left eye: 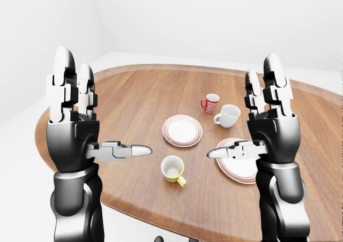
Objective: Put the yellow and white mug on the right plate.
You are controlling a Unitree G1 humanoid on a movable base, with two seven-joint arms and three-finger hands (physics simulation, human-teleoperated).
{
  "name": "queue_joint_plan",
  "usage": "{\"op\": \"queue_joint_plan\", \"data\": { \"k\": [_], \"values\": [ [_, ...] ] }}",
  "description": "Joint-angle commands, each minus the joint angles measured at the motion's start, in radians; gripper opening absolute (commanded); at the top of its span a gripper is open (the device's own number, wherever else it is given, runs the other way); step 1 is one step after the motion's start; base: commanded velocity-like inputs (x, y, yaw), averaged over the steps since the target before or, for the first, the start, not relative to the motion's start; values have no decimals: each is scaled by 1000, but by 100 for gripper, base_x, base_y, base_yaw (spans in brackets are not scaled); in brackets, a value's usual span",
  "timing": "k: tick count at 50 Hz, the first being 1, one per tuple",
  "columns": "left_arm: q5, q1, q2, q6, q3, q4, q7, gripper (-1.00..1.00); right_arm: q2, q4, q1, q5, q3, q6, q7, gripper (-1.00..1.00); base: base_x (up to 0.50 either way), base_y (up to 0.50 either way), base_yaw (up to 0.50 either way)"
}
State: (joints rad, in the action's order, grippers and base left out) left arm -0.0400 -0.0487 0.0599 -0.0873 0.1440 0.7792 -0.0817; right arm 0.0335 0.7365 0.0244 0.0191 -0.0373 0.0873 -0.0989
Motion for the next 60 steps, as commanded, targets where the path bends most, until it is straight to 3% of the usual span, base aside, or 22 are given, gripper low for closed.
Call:
{"op": "queue_joint_plan", "data": {
  "k": [1,17,28,38,47,60],
  "values": [
    [-6,-14,5,0,10,-2,0,100,4,-26,1,-45,23,0,4,100,0,0,0],
    [-9,-14,10,0,16,-4,-6,100,27,-13,24,-114,35,0,-56,100,0,0,0],
    [-8,-19,18,0,27,-2,-19,100,62,-50,14,-420,115,0,-225,100,0,0,0],
    [0,-27,28,0,45,-31,-31,100,51,-81,93,-548,72,0,-345,100,0,0,0],
    [-3,-36,36,0,60,-29,-35,100,42,-126,107,-684,97,0,-413,100,0,0,0],
    [-11,-45,44,0,76,-35,-38,100,32,-240,236,-846,122,0,-557,100,0,0,0]
  ]
}}
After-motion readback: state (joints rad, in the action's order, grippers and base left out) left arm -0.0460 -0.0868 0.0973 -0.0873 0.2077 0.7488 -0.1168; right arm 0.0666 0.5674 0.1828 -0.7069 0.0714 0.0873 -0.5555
